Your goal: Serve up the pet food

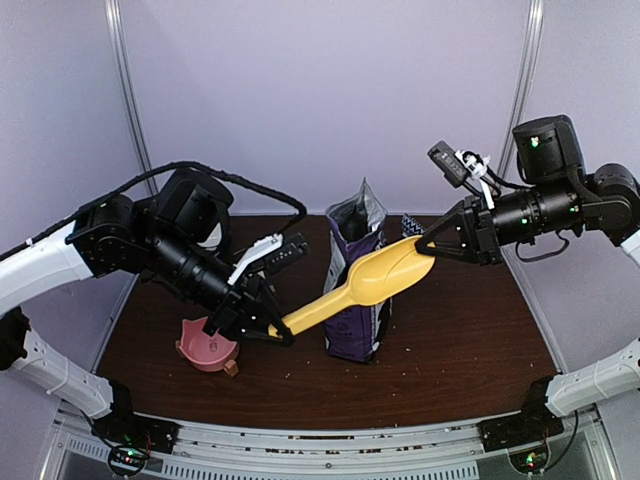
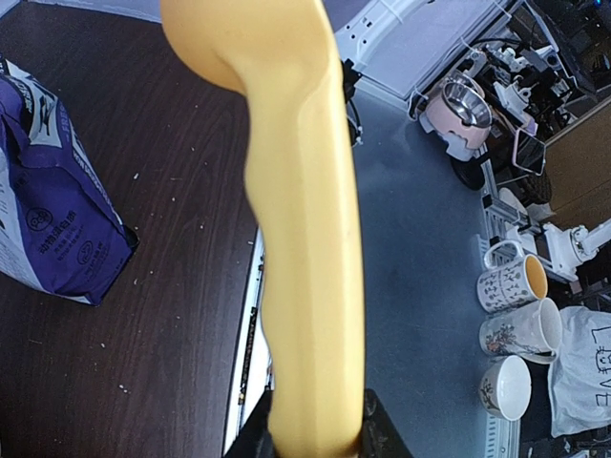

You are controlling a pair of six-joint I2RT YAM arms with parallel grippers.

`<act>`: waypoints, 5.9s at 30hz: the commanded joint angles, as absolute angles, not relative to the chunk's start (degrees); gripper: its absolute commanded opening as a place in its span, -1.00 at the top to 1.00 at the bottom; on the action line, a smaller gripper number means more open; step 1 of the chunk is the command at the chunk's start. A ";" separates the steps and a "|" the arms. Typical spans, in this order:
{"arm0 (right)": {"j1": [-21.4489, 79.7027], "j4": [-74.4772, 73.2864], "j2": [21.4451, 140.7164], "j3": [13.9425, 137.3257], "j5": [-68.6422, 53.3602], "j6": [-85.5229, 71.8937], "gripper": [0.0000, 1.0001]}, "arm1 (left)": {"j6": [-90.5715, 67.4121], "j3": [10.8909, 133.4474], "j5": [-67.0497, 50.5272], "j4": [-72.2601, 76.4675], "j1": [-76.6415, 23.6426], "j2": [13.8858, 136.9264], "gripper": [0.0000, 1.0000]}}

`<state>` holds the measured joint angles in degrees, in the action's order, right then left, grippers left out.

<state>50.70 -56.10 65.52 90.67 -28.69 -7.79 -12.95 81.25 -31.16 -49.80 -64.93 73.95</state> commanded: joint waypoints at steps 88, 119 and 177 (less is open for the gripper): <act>49.64 -21.83 59.53 74.86 -25.57 -25.40 0.40 | -33.64 65.15 -26.37 1.84 -55.28 62.09 0.63; 49.51 -58.19 95.78 106.68 15.04 -30.73 0.17 | -36.08 60.52 -21.06 -9.24 -40.08 51.45 0.73; 64.60 -25.24 102.60 85.30 -2.91 -41.60 1.00 | -37.32 40.27 -21.51 -34.58 -38.54 29.65 0.69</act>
<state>64.71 -25.21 106.30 86.48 -6.76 -41.78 -36.80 40.75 -21.26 -31.70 -38.63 32.16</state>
